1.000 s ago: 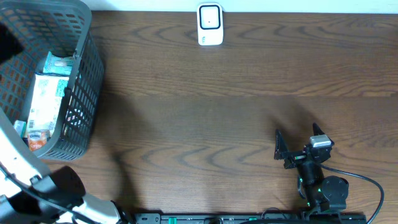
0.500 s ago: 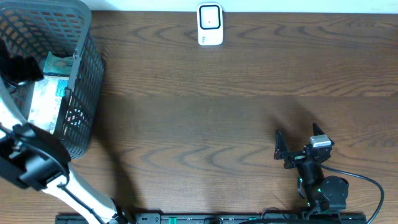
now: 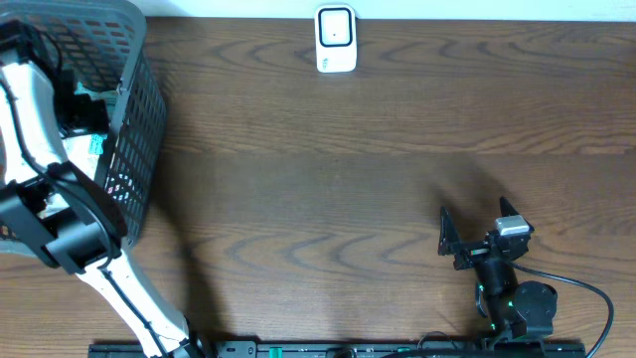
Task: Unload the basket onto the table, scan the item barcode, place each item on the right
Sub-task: 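Reach the left gripper into the grey basket toward a snack bag, then grasp the yellow-and-blue snack bag with the left gripper and lift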
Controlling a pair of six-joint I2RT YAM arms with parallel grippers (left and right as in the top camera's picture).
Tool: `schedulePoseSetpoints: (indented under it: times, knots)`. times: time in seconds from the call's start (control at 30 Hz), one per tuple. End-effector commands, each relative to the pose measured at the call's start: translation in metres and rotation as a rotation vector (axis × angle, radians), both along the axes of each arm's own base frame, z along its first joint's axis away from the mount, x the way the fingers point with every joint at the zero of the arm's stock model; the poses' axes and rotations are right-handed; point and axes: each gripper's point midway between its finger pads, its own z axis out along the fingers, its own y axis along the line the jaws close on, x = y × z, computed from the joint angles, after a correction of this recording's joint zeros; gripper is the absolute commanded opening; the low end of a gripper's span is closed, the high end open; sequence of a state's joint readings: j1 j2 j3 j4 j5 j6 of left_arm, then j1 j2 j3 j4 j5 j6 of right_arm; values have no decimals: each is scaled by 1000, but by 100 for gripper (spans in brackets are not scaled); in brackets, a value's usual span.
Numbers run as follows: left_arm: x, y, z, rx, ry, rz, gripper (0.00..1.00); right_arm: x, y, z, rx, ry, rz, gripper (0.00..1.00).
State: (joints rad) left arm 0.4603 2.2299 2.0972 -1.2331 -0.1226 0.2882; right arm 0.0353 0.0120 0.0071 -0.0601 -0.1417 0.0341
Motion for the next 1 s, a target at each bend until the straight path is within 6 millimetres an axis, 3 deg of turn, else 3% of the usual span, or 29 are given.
schedulePoseSetpoints:
  times: [0.0,0.23,0.43,0.6,0.8,0.97]
  knots:
    - [-7,-5,-24,-12,85,-75,98,-1,2,0,6,1,12,99]
    - [-2,-5,-35,69,118,-116,98,-1,2,0,6,1,12,99]
    - [-10,-7,-61,89,160,-126,98,-1,2,0,6,1,12,99]
    - [-20,4,-79,163,199,-120,98,-1,2,0,6,1,12,99]
    - [-19,19,-81,258,201,-102,99,-1,2,0,6,1,12,99]
    - [-14,18,-82,246,173,-95,84,-1,2,0,6,1,12,99]
